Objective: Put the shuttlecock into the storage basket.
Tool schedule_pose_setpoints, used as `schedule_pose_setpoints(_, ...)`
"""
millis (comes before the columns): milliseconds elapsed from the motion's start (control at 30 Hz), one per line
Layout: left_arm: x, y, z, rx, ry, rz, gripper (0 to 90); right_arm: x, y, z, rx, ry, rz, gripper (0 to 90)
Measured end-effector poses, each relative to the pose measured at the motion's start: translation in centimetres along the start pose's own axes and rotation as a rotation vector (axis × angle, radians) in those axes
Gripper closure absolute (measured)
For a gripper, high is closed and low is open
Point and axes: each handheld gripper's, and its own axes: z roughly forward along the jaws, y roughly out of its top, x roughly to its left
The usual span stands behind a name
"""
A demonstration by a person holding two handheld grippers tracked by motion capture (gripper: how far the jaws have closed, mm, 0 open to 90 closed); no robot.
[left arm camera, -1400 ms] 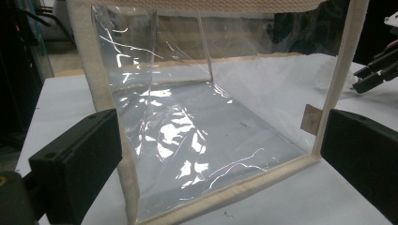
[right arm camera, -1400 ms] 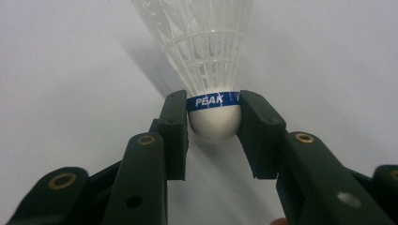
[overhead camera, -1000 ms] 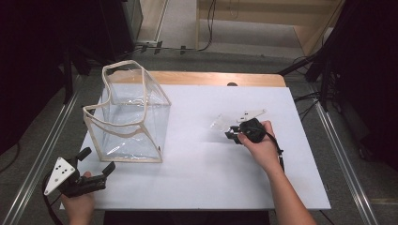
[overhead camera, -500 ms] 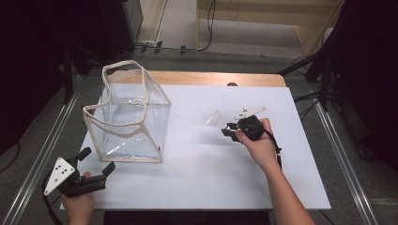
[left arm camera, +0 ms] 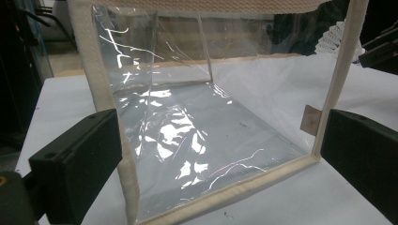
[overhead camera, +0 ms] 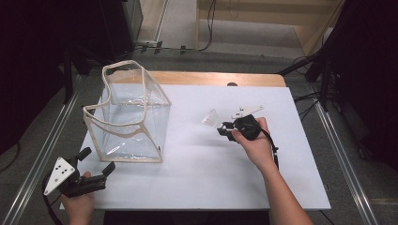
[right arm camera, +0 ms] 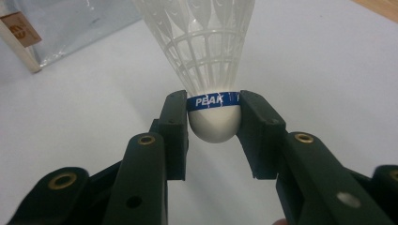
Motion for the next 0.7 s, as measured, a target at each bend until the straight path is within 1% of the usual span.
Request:
schedule_pose_setpoints(400, 0.0, 0.0, 0.0, 0.000, 0.000, 0.000, 0.0, 1.2, 1.2, 0.3, -0.034, 0.029, -0.003, 62.5)
schedule_pose_setpoints(500, 0.0, 0.0, 0.0, -0.001, 0.000, 0.000, 0.0, 1.4, 1.5, 0.4, -0.042, 0.032, -0.011, 62.5)
schedule_pose_setpoints(567, 0.0, 0.0, 0.0, -0.002, 0.000, 0.000, 0.0, 1.7, 1.6, 0.4, -0.045, 0.037, -0.004, 62.5)
schedule_pose_setpoints(700, 0.0, 0.0, 0.0, -0.002, 0.000, 0.000, 0.0, 2.0, 1.8, 0.5, -0.058, 0.048, -0.006, 62.5)
